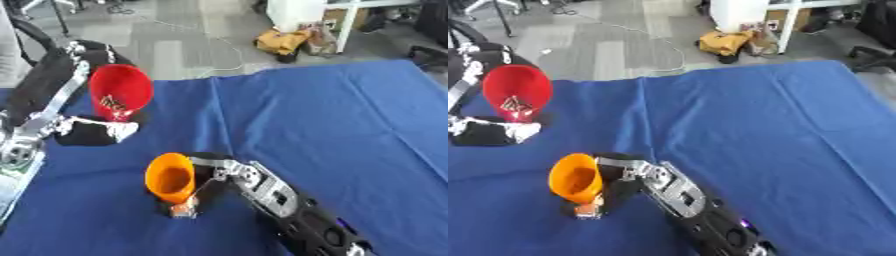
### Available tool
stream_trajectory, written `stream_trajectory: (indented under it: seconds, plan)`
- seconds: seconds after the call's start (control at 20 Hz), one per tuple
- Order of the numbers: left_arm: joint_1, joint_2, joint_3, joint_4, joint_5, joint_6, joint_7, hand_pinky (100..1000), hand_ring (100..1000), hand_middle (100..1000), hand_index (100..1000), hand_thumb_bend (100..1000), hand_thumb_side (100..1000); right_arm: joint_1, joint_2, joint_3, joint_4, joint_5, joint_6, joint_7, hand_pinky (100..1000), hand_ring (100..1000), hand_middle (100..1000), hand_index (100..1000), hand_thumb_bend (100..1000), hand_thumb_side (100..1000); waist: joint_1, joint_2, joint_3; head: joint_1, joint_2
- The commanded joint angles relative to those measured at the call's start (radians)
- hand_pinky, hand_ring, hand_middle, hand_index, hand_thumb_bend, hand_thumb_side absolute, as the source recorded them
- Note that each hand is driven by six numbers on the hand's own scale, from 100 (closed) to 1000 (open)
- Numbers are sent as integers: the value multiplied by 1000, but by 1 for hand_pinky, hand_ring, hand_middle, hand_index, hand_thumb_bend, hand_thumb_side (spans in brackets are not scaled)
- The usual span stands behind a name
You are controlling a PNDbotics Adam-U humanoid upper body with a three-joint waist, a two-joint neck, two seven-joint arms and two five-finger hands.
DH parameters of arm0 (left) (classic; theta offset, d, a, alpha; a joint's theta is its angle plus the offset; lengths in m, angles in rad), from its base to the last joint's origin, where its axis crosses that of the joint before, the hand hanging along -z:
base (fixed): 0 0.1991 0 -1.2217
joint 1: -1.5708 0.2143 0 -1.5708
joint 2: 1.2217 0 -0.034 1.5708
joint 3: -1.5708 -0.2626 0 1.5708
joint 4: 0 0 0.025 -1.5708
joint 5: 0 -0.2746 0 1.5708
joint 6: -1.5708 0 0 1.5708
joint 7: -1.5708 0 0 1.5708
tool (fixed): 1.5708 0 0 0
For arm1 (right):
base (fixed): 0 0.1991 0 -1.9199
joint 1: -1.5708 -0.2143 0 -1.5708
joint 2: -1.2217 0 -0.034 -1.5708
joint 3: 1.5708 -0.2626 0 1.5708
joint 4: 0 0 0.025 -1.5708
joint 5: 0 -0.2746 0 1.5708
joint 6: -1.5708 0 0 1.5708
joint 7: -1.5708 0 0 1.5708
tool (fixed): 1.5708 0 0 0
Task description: Pour the contents of one cup into another cup.
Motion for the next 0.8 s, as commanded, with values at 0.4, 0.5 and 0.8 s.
stream_trajectory:
  seconds: [0.4,0.5,0.8]
  plan:
    - [-12,7,2,-18,-61,-24,30,361,258,287,650,385,100,-19,3,-9,-14,-21,11,-2,527,559,466,503,100,100,0,-12,-3,-1,-19]
    - [-12,8,0,-21,-76,-31,36,364,259,290,648,384,100,-19,3,-9,-13,-23,14,-2,528,559,466,503,100,100,0,-12,-4,-2,-19]
    - [-10,15,-5,-42,-133,-62,57,379,262,297,646,383,100,-18,3,-11,-12,-27,19,-3,529,559,466,503,100,100,0,-13,-6,-2,-20]
